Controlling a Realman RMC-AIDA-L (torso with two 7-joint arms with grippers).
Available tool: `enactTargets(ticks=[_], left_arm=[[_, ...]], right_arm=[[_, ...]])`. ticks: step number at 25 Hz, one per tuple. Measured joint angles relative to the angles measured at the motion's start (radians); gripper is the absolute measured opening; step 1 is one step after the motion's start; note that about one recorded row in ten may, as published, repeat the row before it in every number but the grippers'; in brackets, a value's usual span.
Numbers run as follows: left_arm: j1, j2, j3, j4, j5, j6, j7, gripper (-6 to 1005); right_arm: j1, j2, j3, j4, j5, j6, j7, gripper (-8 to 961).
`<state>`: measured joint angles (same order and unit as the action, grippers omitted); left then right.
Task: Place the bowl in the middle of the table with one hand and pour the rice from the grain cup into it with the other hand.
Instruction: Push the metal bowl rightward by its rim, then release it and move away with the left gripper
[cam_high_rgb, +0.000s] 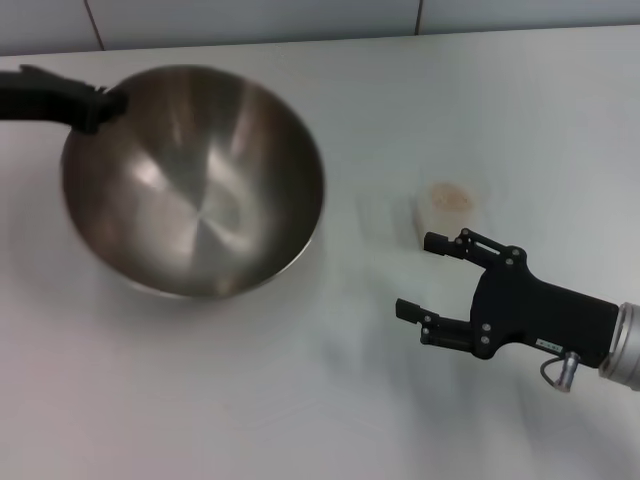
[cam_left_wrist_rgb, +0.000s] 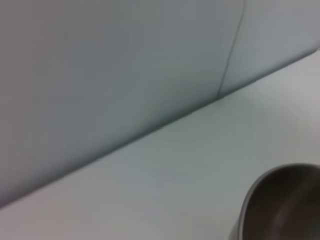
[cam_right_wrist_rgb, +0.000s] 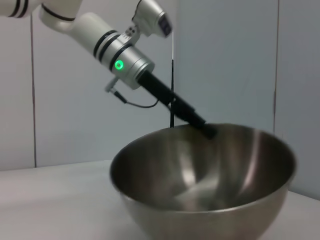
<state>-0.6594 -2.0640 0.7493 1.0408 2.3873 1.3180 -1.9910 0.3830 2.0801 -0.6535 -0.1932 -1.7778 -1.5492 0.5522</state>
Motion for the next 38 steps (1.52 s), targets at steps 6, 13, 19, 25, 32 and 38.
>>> enactTargets(ticks=[6,13,19,25,32,38], left_arm=[[-0.072,-0.006,0.008,-0.032,-0.006,-0.017,0.010,41],[-0.106,-0.007,0.025,-0.081,-0.016,-0.046,0.016,42],[-0.111,-0.007,0.113,-0.112,-0.065,-0.104,0.015,42],[-0.116,-0.010,0.183,-0.130,-0.088,-0.131,0.002,42],[-0.119,-0.006,0.182,-0.178,-0.097,-0.162,0.010,41],[-0.125,-0.002,0.183,-0.217,-0.094,-0.185,0.014,41]], right_arm=[[-0.012,0.001,0.000,0.000,0.000,-0.006,0.000,826],[-0.025,0.002,0.000,0.002,0.000,-0.009,0.000,827],[-0.026,0.002,0.000,0.003,0.000,-0.009,0.000,827],[-0.026,0.002,0.000,0.003,0.000,-0.009,0.000,826],[-0.025,0.001,0.000,0.003,0.000,-0.009,0.000,826],[-0.022,0.000,0.000,0.003,0.000,-0.009,0.000,827]])
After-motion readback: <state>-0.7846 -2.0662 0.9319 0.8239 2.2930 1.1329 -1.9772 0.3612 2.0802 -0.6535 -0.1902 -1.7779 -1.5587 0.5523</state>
